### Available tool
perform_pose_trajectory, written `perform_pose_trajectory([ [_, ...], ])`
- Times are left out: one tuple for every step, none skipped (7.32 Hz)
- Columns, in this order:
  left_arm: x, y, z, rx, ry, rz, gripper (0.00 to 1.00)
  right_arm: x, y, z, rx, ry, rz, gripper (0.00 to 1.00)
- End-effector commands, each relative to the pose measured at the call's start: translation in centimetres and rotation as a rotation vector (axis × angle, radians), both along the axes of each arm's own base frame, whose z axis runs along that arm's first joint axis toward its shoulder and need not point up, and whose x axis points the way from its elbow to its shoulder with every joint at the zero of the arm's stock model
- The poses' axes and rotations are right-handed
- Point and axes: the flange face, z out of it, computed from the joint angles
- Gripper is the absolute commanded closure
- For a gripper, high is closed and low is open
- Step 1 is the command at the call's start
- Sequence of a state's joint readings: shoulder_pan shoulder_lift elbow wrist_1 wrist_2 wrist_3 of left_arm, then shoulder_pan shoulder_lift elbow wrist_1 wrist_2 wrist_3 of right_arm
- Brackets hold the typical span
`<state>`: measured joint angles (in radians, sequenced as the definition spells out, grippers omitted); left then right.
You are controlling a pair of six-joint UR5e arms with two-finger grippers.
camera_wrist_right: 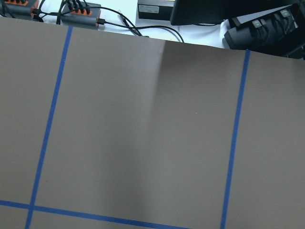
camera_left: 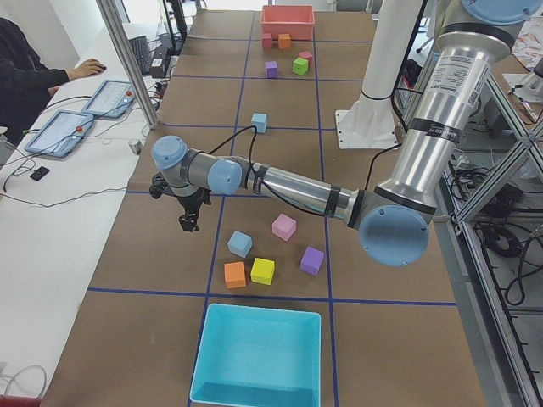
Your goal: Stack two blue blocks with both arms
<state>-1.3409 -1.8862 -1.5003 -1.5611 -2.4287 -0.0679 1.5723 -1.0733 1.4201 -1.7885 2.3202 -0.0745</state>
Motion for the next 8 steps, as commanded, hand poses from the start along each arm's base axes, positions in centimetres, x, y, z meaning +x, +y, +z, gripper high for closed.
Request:
perform_pose_trajectory([
  [2.6,-0.3,2.2,0.006,0.002,0.021,0.02,1.0,2.0,5.0,0.013,0.017,-0.047,0.0],
  [3.0,-0.7,4.3,0.022,0.007,0.026,0.02,1.0,2.9,6.8,0.014,0.017,-0.048,0.0],
  [3.9,-0.7,5.7,0.028,0.008,0.036,0.02,1.0,3.5,7.8,0.032,0.019,-0.048,0.0],
  [4.9,-0.4,5.9,0.029,0.01,0.054,0.02,1.0,3.7,8.1,0.031,0.019,-0.048,0.0],
  [5.0,-0.1,6.4,0.025,0.007,0.056,0.02,1.0,3.7,8.1,0.031,0.019,-0.048,0.0],
  [5.1,0.1,6.5,0.042,0.012,0.057,0.02,1.0,3.5,7.9,0.033,0.019,-0.047,0.0],
  [5.0,0.7,7.1,0.039,0.01,0.057,0.02,1.0,3.5,7.9,0.032,0.019,-0.046,0.0],
  [4.9,1.5,7.8,0.038,0.02,0.015,0.02,1.0,3.5,7.8,0.03,0.018,-0.043,0.0],
])
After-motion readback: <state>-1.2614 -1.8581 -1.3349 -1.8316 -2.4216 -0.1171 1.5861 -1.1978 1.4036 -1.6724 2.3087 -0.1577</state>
